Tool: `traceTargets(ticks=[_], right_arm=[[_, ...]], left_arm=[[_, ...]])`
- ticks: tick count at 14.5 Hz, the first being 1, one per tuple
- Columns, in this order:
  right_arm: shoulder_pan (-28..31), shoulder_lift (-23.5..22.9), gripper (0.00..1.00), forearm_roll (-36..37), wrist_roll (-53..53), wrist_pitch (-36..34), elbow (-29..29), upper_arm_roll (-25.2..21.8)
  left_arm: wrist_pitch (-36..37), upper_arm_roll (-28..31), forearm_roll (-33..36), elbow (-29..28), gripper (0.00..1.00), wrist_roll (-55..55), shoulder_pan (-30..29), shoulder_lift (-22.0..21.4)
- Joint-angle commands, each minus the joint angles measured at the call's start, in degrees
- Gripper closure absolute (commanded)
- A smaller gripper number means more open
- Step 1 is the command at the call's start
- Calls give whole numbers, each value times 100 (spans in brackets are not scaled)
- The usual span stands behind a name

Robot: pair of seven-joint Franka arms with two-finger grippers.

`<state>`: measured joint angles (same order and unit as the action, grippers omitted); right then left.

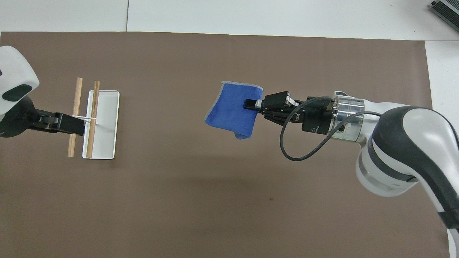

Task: Right arm passes towel to left arm to hang
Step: 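Hold the towel out with the right gripper while the left gripper grasps it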

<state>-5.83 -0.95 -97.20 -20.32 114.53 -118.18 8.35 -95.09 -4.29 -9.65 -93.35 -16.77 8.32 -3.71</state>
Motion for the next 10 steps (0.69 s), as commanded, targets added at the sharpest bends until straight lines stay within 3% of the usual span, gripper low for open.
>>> traceTargets(ticks=[1,4,10], right_arm=[[56,201,100,-228,-156,-316,-284,27],[56,201,100,-422,-156,-703,-364,27],[-50,210,100,-562,-147,-713,-399,27]], left_arm=[[-614,51,-597,-604,0,-938,91,-358],[-1756,51,-723,-1061,0,-2430,424,-463],[-2610,42,-1083,-1589,0,-4858,1197,-701]])
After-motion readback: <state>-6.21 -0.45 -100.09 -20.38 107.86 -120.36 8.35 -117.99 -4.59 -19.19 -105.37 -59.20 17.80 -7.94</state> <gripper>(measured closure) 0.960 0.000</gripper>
